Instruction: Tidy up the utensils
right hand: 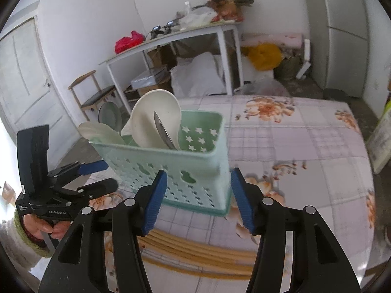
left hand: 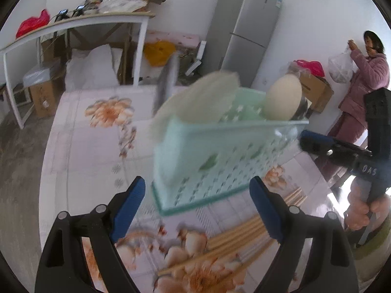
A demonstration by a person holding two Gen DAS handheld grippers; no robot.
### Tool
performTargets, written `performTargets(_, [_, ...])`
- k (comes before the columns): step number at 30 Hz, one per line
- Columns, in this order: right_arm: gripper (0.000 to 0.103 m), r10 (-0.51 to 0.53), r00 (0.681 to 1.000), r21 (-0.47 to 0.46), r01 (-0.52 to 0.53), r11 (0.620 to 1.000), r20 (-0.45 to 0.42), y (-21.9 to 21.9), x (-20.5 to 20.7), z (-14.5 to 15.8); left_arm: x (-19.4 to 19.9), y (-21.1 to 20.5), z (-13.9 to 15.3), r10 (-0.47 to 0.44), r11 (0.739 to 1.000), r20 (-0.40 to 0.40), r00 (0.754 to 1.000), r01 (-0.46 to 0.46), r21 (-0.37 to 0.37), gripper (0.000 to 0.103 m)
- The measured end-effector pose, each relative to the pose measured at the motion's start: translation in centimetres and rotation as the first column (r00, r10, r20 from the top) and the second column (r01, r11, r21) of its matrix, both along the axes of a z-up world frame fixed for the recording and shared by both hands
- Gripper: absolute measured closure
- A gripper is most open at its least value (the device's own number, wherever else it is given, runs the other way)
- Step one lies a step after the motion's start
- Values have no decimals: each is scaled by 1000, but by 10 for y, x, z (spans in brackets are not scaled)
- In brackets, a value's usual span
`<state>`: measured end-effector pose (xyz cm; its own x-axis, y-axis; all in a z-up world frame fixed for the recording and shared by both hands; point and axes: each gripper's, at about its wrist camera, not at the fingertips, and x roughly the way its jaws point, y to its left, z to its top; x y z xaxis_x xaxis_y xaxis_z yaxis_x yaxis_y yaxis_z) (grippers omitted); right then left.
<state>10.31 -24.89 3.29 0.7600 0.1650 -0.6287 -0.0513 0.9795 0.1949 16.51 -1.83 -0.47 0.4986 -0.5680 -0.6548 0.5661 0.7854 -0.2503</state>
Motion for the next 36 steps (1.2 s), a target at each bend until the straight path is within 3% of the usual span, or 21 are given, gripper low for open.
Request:
performTargets(7, [44, -43, 999, -51, 42, 998, -4, 11, -36, -6, -25, 33, -7, 60, 998, -17, 998, -60, 5, 16])
performTargets(16, [42, -64, 992, -63, 58, 996, -110, 40, -49, -50, -60, 31, -22, 68, 986, 36, 997, -72, 150, 15])
performTargets(25, [44, -74, 991, -94, 64, 993, -107, 54, -28, -74, -35, 7, -43, 118, 961, 76, 990, -133, 242, 15])
performTargets(31, [50, -83, 980, -92, 68, 993, -179, 54, -23, -98, -21, -7, -65, 109, 949, 16, 994, -109, 297, 15])
performTargets(36, [50, -75, 982, -131, 52, 990, -173, 61, -35, -99, -28, -8, -69, 101, 946, 8, 995, -99, 308, 15])
